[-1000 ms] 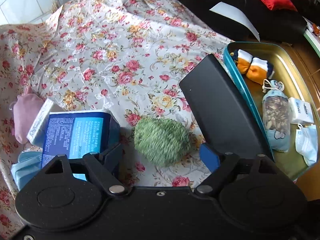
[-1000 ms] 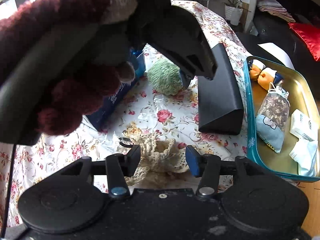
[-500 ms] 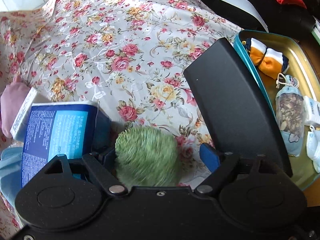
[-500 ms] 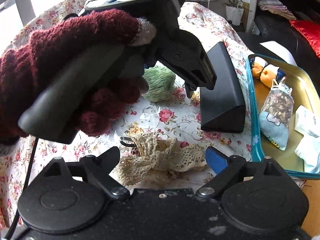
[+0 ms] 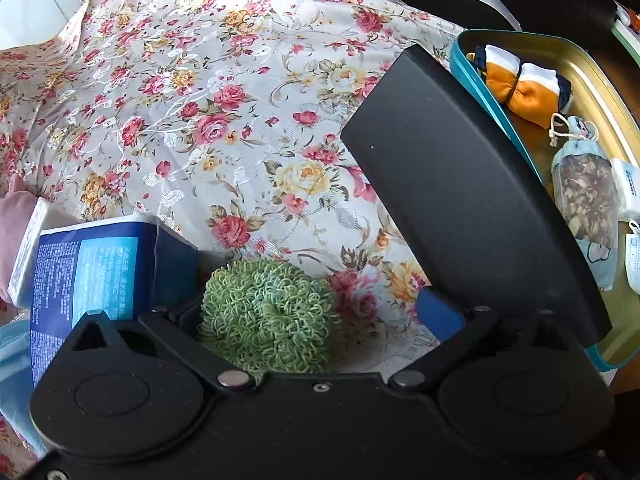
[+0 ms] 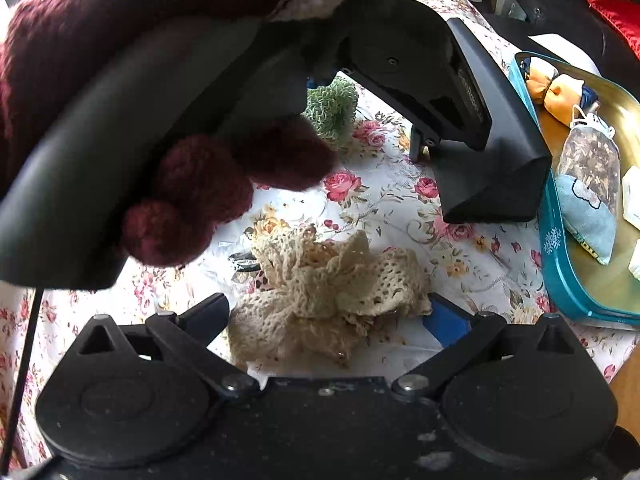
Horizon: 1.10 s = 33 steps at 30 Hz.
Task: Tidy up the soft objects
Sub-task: 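Close the right tool on the lace doily while the left tool grasps the green ball, then lift the lace doily with the right tool while the left tool lifts the green ball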
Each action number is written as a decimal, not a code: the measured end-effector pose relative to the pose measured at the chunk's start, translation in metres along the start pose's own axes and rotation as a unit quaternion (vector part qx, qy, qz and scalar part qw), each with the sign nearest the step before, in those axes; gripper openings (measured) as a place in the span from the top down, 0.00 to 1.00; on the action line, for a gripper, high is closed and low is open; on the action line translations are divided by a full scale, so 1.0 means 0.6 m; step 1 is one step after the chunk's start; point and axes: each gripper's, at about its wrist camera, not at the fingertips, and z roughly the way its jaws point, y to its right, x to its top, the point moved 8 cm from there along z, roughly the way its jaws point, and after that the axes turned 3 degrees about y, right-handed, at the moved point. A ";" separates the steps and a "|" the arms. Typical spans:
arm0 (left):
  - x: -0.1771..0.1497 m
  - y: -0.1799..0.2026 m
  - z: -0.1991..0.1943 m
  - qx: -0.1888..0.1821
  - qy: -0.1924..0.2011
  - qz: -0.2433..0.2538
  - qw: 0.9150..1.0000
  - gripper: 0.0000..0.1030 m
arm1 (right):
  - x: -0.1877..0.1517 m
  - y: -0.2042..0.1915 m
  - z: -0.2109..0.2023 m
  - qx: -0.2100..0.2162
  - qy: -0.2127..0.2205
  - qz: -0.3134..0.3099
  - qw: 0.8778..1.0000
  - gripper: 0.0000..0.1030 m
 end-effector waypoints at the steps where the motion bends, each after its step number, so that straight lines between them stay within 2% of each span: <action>1: 0.000 0.000 0.000 -0.001 -0.001 -0.001 1.000 0.04 | -0.001 0.001 0.000 0.000 0.002 0.001 1.000 0.00; 7: -0.001 0.001 -0.008 -0.020 -0.004 -0.009 1.000 0.09 | -0.005 0.008 -0.009 0.004 0.009 0.018 1.000 0.02; 9: -0.002 0.000 -0.015 -0.037 -0.009 -0.021 0.999 0.12 | -0.004 0.010 -0.014 -0.002 0.013 0.022 1.000 0.10; 11: -0.004 -0.004 -0.024 -0.052 -0.012 -0.037 0.998 0.14 | -0.002 0.011 -0.020 -0.008 0.020 0.019 1.000 0.25; 12: -0.005 -0.005 -0.027 -0.058 -0.012 -0.043 0.997 0.23 | -0.001 0.010 -0.023 -0.008 0.022 0.018 1.000 0.28; 13: -0.007 -0.007 -0.031 -0.061 -0.013 -0.047 0.997 0.30 | 0.000 0.010 -0.026 -0.006 0.023 0.017 1.000 0.37; 14: -0.009 -0.008 -0.034 -0.064 -0.014 -0.049 0.997 0.41 | -0.001 0.009 -0.028 -0.002 0.023 0.015 1.000 0.51; 15: -0.012 -0.008 -0.036 -0.068 -0.016 -0.049 0.996 0.46 | -0.002 0.007 -0.030 0.003 0.021 0.014 1.000 0.53; 23: -0.036 -0.005 -0.060 -0.070 -0.009 -0.048 0.996 0.46 | -0.008 0.015 -0.063 0.006 0.028 0.009 1.000 0.54; 33: -0.056 -0.019 -0.133 -0.066 0.020 -0.053 0.996 0.46 | -0.019 -0.008 -0.110 0.002 0.043 -0.010 0.999 0.54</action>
